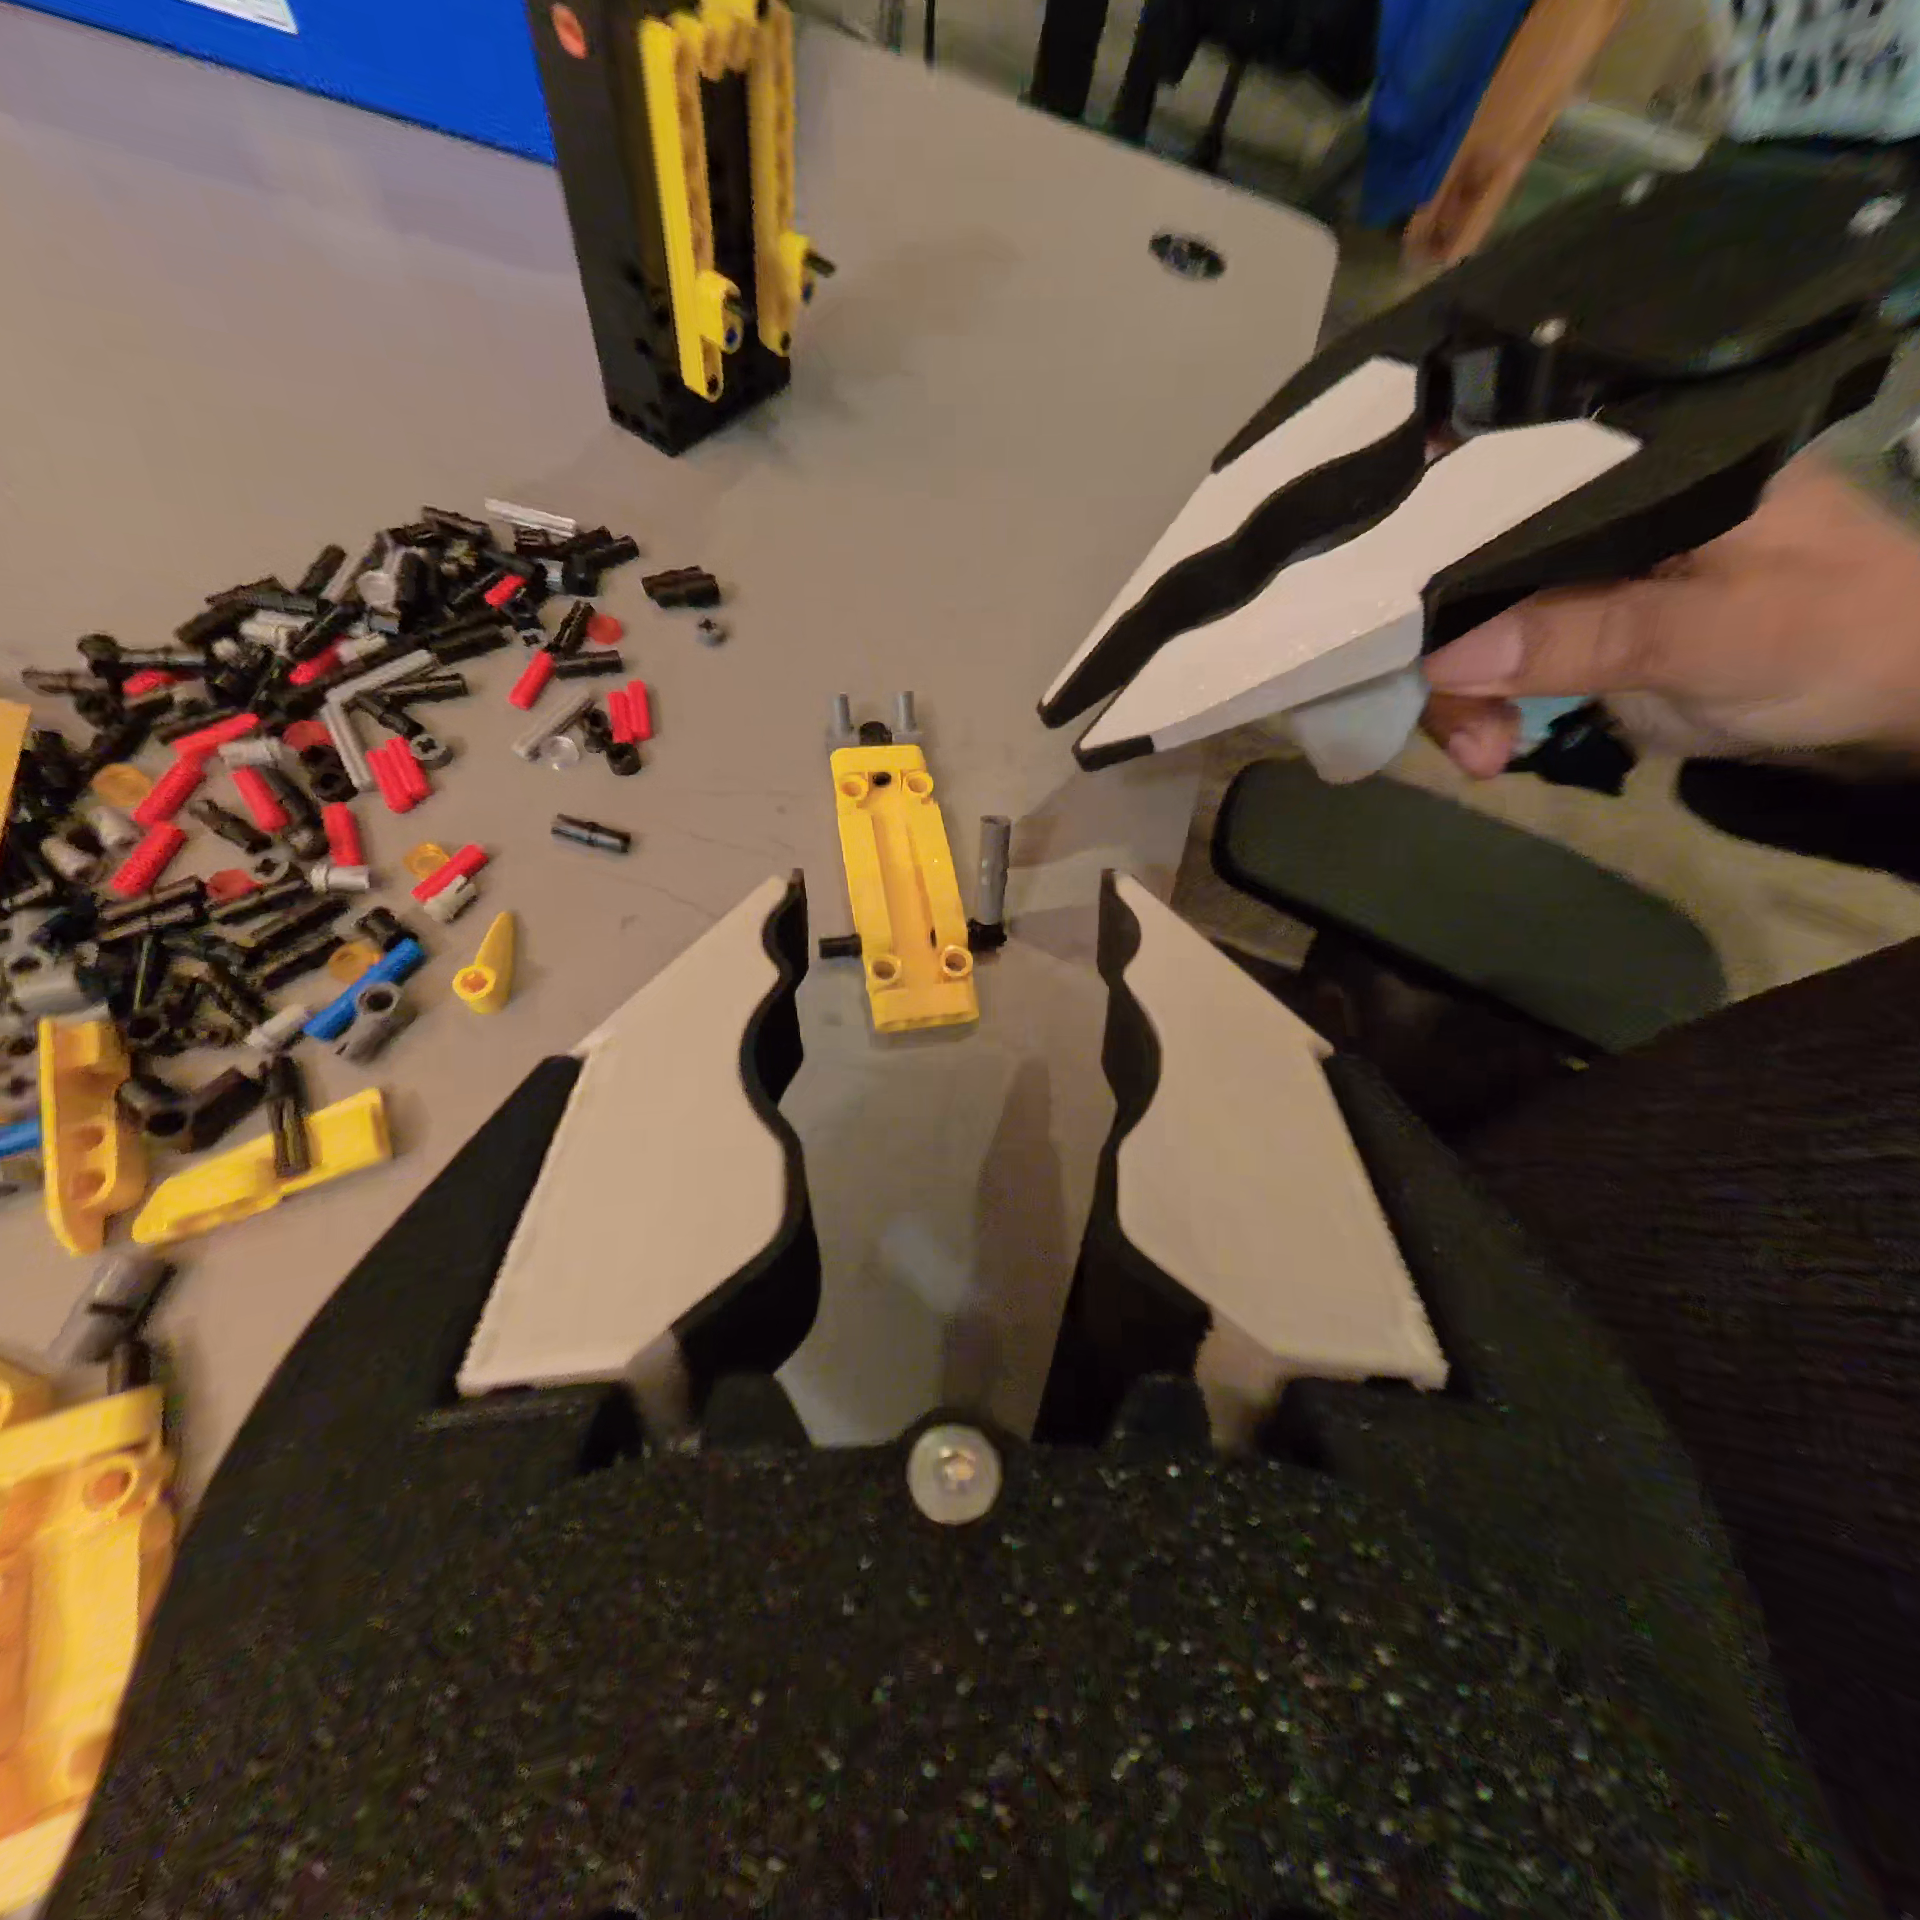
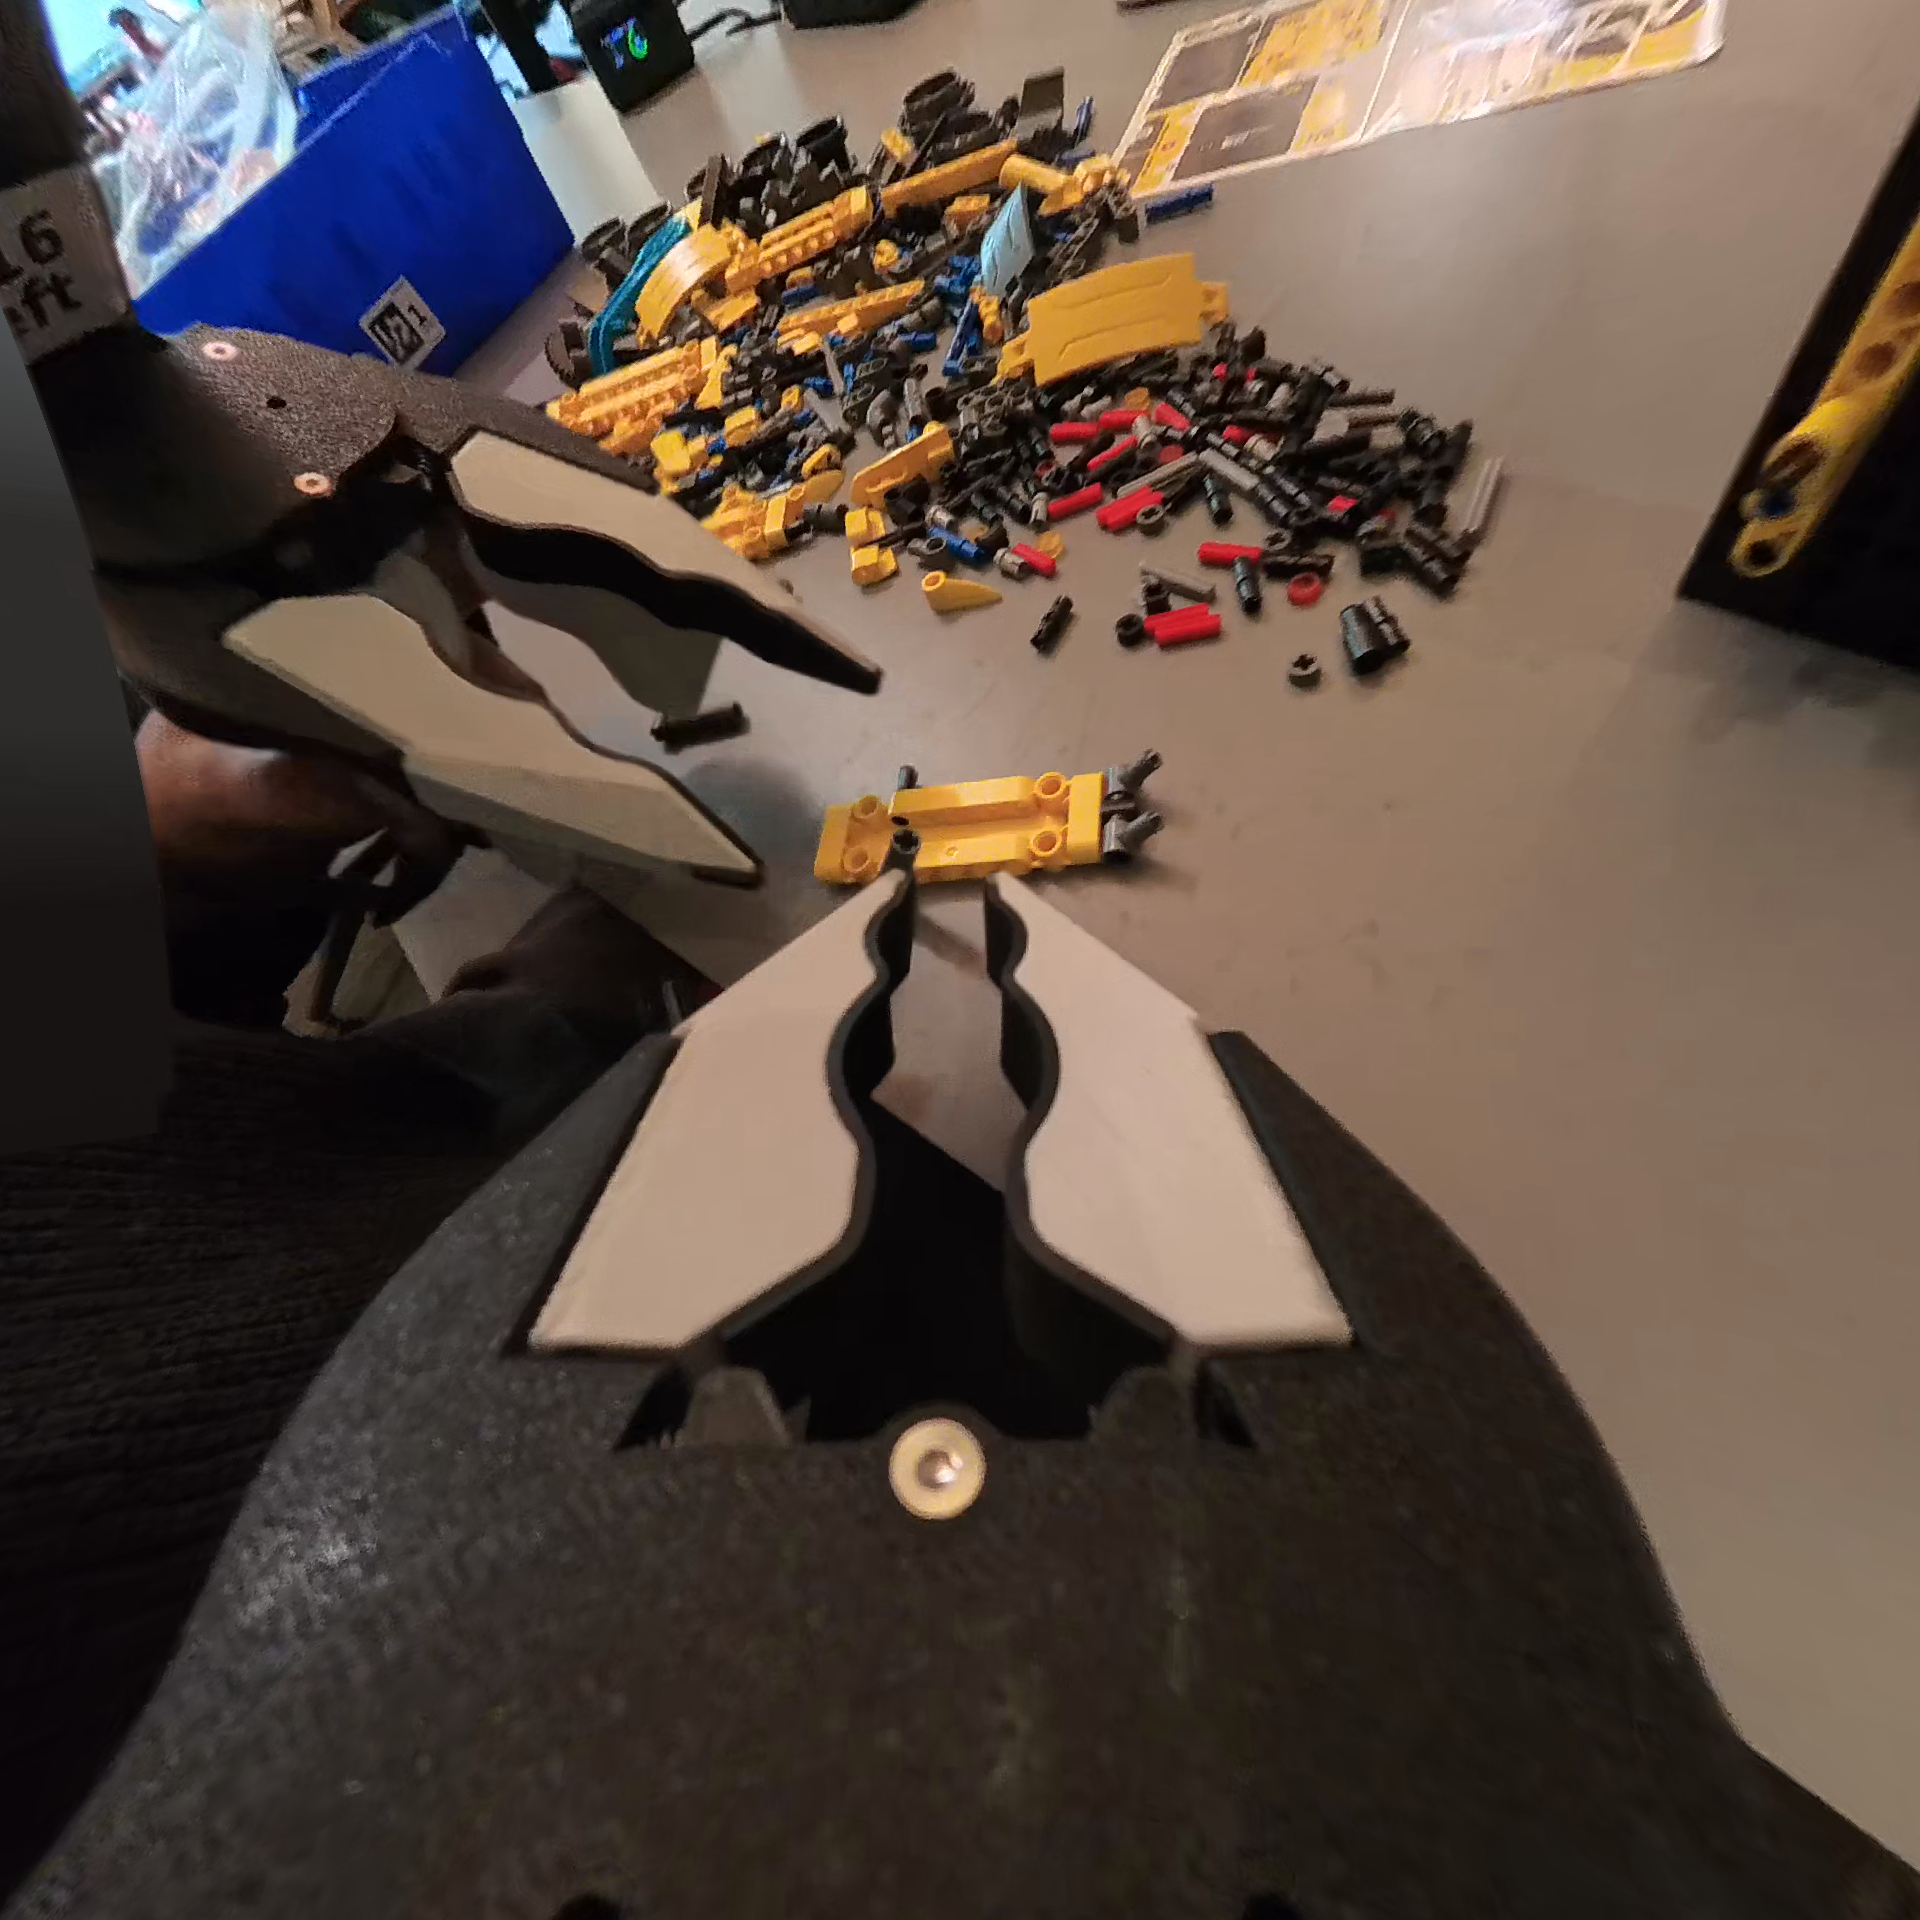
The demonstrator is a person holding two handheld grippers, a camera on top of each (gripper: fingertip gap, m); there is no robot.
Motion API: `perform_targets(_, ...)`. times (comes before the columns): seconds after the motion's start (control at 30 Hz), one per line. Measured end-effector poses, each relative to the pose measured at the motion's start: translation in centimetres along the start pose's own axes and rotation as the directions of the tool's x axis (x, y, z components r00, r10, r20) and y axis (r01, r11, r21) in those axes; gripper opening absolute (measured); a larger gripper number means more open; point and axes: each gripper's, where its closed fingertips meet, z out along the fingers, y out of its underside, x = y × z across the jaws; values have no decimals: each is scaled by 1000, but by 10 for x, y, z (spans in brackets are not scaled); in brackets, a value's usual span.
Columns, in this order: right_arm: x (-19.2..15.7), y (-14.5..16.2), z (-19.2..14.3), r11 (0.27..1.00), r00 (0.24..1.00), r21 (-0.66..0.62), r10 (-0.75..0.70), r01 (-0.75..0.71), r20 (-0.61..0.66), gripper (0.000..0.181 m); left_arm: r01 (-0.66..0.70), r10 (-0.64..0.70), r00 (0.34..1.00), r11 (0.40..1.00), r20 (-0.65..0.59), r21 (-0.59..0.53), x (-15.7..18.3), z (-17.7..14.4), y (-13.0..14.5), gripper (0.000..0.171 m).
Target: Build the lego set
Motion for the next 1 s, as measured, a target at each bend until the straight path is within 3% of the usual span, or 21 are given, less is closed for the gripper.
perform_targets(0.1, 2, -9, -7, 999, 1000, 39, -13, 13, -12, 13, 87, -88, 996, 995, 11, 38, -14, -21, -1, 56)
perform_targets(0.2, 2, -16, -11, 997, 999, 72, -40, 42, -18, 13, 126, -133, 984, 990, 115, 70, -41, -49, 4, 56)
perform_targets(0.43, -13, -28, -7, 983, 991, 130, -130, 130, -9, 13, 194, -196, 934, 980, 298, 38, -84, -96, 41, 54)
perform_targets(0.57, -21, -27, -2, 976, 983, 114, -184, 185, -14, 13, 184, -177, 957, 983, 232, -9, -66, -93, 51, 34)
perform_targets(0.67, -25, -28, 1, 973, 980, 117, -201, 201, -10, 13, 153, -136, 969, 986, 204, -67, -53, -82, 57, 30)
perform_targets(0.77, -32, -29, 4, 972, 979, 122, -203, 200, 12, 13, 99, -58, 970, 981, 234, -164, -52, -71, 68, 28)
perform_targets(0.83, -35, -27, 6, 971, 976, 112, -215, 212, 16, 13, 70, -13, 965, 976, 264, -208, -53, -69, 71, 16)
perform_targets(0.87, -37, -25, 8, 969, 974, 104, -226, 223, 15, 13, 59, 2, 963, 975, 269, -216, -54, -69, 71, 9)
perform_targets(1.0, -50, -21, 17, 964, 966, 91, -253, 248, 49, 13, 64, -21, 975, 980, 222, -189, -46, -65, 67, 8)
